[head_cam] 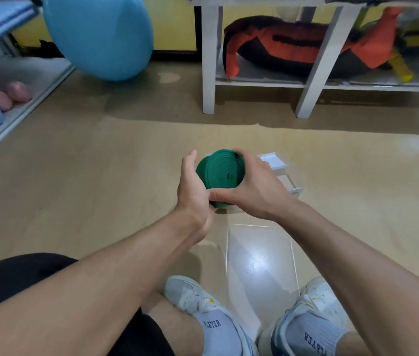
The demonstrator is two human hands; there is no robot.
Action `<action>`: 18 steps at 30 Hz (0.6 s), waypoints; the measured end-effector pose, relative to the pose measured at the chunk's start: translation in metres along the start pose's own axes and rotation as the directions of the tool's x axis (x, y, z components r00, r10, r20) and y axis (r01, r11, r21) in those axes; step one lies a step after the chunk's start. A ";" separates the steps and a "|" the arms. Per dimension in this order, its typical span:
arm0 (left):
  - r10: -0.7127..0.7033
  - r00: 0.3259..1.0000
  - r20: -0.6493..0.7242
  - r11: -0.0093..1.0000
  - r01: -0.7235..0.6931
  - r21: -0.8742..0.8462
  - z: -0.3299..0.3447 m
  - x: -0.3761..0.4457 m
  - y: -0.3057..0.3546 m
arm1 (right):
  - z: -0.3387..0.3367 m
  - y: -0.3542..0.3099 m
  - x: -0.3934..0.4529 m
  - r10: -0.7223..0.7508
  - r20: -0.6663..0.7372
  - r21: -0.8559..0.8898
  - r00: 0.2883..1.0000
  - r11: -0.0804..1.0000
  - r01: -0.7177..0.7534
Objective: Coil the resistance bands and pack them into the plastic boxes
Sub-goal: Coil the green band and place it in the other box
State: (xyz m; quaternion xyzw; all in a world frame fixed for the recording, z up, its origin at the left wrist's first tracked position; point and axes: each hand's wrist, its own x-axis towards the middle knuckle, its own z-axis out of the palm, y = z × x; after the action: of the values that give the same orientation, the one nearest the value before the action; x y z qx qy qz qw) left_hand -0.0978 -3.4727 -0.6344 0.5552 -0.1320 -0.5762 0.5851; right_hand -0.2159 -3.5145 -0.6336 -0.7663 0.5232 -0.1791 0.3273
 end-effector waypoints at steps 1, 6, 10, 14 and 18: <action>0.004 1.000 0.017 1.000 -0.004 0.013 0.002 -0.003 0.002 | -0.006 -0.002 0.001 0.006 0.018 0.013 1.000 1.000 -0.006; -0.011 0.990 0.137 0.995 -0.002 0.096 0.017 -0.011 0.004 | -0.038 0.000 0.005 0.051 0.138 0.025 0.989 0.998 -0.055; -0.067 0.963 0.262 0.982 0.017 0.188 0.038 -0.008 0.007 | -0.060 0.013 0.014 0.074 0.191 0.010 0.979 0.997 -0.077; -0.266 0.883 0.387 0.860 0.036 0.509 0.063 0.012 0.022 | -0.091 0.040 0.024 0.087 0.187 -0.121 0.979 0.991 -0.065; -0.290 0.875 0.387 0.515 -0.197 0.834 0.094 0.050 0.028 | -0.119 0.065 0.043 0.041 0.104 -0.367 0.994 0.930 0.000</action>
State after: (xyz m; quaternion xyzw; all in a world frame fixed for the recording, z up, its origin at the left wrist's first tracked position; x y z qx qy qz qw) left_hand -0.1430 -3.5684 -0.6029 0.6115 -0.5230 -0.5700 0.1666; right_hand -0.3170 -3.6074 -0.5951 -0.8171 0.5365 -0.0327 0.2086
